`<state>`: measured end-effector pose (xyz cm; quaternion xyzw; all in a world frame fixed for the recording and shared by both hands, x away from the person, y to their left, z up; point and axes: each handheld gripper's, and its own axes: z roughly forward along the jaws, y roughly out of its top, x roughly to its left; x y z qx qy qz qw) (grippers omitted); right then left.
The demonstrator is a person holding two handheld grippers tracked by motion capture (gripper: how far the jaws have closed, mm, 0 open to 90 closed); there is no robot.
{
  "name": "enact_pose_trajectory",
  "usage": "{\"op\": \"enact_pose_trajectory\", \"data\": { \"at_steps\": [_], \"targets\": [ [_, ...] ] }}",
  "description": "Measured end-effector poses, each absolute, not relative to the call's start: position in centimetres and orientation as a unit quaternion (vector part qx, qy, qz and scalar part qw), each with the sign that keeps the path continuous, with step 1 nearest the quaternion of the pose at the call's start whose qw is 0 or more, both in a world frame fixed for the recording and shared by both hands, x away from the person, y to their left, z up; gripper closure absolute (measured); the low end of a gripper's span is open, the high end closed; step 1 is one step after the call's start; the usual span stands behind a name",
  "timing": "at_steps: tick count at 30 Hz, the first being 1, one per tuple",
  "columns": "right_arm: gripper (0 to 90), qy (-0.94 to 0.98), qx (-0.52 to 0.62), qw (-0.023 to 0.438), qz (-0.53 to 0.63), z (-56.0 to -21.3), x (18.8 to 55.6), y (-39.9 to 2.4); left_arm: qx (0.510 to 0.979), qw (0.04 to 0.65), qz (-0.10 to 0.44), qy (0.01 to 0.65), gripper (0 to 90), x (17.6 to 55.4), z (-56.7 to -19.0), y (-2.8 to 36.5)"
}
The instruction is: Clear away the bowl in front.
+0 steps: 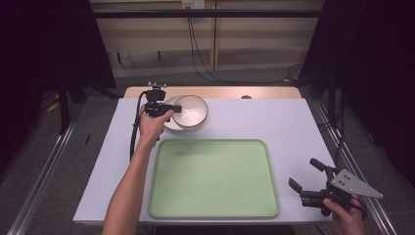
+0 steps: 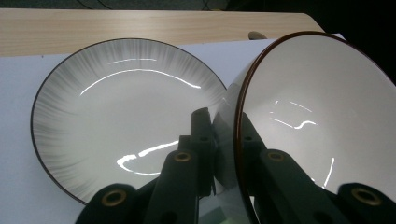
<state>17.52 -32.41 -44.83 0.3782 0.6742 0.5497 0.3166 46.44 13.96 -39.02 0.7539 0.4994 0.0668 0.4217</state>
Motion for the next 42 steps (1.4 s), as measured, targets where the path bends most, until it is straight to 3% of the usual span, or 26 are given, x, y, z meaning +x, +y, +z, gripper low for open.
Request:
{"op": "enact_pose_trajectory", "data": {
  "at_steps": [42],
  "targets": [
    [2.0,0.669,0.374,0.324,0.554,-44.6,17.4,-32.5,0.815,0.423,0.009,0.396,82.5,43.0,-38.0,5.9]
  ]
}}
